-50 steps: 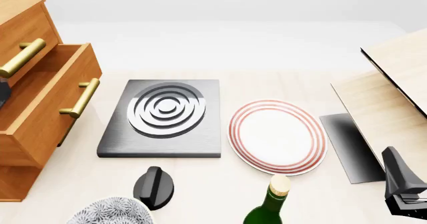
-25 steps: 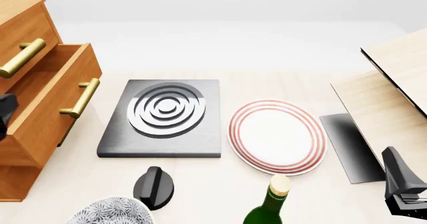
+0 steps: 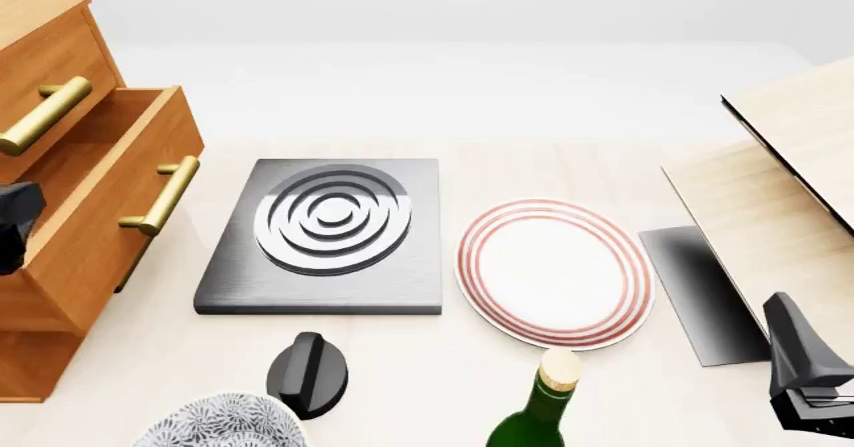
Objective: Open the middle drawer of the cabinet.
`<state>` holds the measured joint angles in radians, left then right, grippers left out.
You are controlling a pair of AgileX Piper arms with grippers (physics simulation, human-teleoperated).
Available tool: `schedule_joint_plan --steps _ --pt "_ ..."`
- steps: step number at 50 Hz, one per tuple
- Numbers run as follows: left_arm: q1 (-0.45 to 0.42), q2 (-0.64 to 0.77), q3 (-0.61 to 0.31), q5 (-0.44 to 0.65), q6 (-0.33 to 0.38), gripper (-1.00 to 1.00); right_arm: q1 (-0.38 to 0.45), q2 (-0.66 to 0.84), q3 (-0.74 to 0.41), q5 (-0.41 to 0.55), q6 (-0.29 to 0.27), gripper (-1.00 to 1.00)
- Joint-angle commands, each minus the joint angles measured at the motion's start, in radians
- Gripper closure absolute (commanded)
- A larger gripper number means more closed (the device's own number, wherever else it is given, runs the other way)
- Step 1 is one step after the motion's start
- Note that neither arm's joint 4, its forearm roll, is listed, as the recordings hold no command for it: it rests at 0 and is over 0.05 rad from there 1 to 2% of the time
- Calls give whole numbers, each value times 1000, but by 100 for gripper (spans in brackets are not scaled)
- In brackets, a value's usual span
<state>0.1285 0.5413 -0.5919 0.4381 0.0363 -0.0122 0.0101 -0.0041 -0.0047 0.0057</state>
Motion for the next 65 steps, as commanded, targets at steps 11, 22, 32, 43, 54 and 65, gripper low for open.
schedule_joint_plan --steps 11,22,32,43,54,65 --pt "-27 81 -89 57 15 -100 1 0 0 0 -1 -100" --pt "-8 154 -82 29 25 -100 0 0 0 0 -1 -100" --pt "17 211 -60 -10 33 -100 1 0 0 0 -1 -100" --pt "42 243 -41 -30 38 -100 0 0 0 0 0 -100" --pt "29 263 -17 -37 34 -100 1 0 0 0 -1 -100" --pt "22 275 -9 -36 27 -100 0 0 0 0 0 -100"
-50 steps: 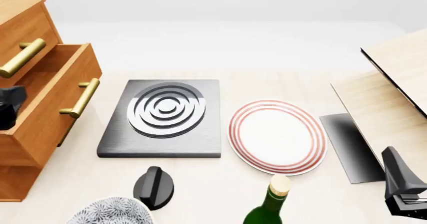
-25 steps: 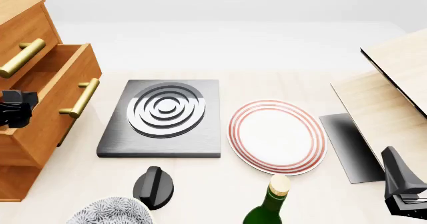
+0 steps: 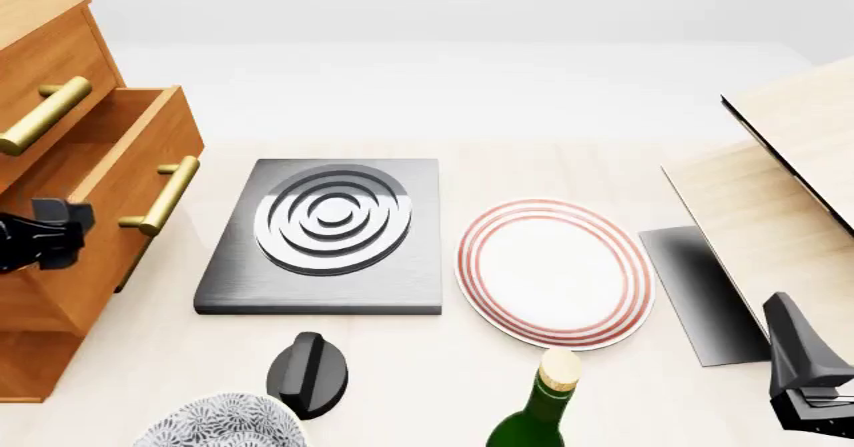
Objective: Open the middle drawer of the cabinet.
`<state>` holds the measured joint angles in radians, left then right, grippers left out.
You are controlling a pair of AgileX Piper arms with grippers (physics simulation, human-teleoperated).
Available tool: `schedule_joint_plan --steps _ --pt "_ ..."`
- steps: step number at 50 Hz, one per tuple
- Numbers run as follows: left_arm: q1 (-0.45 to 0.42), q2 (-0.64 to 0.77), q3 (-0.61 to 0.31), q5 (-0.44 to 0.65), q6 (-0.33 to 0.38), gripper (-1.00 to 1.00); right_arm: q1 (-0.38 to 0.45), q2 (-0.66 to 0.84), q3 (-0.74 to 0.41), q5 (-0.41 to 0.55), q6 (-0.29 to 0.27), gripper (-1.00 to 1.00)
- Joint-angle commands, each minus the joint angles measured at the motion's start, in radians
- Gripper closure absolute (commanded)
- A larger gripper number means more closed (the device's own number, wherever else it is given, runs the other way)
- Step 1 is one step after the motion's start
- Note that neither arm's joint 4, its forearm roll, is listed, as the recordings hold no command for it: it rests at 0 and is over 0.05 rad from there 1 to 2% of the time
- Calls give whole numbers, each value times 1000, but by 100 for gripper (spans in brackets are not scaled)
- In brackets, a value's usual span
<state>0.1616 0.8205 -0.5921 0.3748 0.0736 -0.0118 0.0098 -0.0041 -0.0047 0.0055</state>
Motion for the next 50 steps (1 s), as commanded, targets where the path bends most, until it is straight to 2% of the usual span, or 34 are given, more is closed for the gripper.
schedule_joint_plan --steps 1,50 --pt "-13 -1 -8 26 -11 -100 0 1 0 0 0 -100" --pt "-11 70 26 -47 3 -100 0 0 0 0 0 -100"
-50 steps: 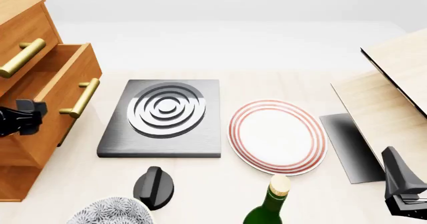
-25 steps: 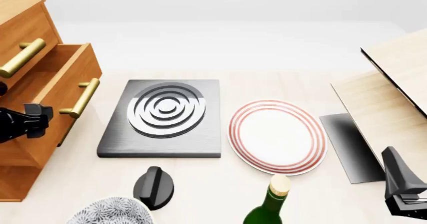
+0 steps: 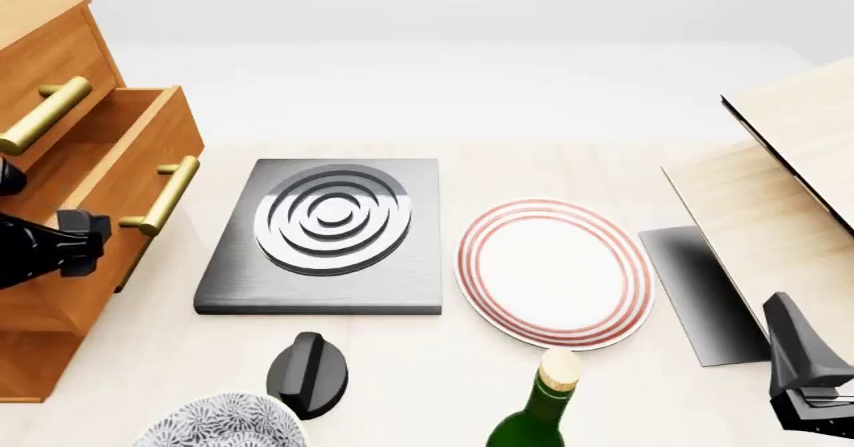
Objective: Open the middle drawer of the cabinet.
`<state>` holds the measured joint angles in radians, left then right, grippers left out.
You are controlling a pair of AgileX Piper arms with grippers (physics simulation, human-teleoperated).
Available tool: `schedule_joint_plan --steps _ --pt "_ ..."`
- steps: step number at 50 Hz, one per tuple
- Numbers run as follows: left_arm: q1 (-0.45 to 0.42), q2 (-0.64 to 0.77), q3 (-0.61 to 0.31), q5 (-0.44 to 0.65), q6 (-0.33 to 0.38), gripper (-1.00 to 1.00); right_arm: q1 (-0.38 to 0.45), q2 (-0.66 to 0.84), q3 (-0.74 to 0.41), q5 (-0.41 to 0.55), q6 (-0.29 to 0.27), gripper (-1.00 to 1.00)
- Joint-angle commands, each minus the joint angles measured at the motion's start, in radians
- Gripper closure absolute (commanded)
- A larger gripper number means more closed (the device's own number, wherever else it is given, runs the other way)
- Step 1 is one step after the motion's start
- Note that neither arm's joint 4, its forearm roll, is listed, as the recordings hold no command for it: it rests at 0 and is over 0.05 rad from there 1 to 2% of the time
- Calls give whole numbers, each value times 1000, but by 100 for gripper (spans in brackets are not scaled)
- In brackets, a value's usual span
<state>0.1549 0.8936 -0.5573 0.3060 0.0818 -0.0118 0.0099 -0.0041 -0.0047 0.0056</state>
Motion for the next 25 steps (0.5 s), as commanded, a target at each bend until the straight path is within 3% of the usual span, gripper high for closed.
schedule_joint_plan --steps 1,25 --pt "-8 -4 -7 22 -6 -100 0 1 0 0 0 -100" --pt "-45 19 20 15 -22 -100 0 0 0 0 0 -100"
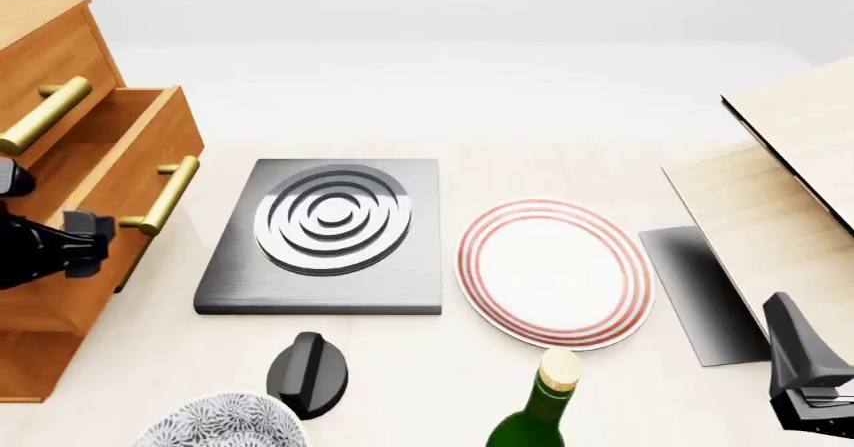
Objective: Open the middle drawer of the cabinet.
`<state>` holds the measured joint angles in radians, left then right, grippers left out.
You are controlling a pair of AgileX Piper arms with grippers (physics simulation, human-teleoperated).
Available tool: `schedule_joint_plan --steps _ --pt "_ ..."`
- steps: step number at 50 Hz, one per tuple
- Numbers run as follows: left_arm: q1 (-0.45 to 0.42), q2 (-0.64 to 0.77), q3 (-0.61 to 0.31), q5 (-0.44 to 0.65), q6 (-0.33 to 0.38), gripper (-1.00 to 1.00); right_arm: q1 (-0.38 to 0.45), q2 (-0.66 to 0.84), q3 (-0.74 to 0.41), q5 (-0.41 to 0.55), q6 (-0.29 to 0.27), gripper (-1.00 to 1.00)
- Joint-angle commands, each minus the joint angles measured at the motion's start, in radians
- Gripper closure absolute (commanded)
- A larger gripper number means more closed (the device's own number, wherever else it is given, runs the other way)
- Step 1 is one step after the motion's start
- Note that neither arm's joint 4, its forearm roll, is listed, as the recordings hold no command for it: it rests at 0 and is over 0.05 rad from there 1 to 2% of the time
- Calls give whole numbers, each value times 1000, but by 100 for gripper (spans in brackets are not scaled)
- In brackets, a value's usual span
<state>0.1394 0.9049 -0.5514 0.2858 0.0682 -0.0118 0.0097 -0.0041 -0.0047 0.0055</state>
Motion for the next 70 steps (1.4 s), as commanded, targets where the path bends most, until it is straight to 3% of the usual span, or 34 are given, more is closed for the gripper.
schedule_joint_plan --steps 1,39,70 --pt "-31 11 15 35 -10 -100 0 1 0 0 0 -100" --pt "-137 -10 41 55 -43 -100 0 0 0 0 0 -100" --pt "-172 -2 49 40 -49 -100 0 0 0 0 0 -100"
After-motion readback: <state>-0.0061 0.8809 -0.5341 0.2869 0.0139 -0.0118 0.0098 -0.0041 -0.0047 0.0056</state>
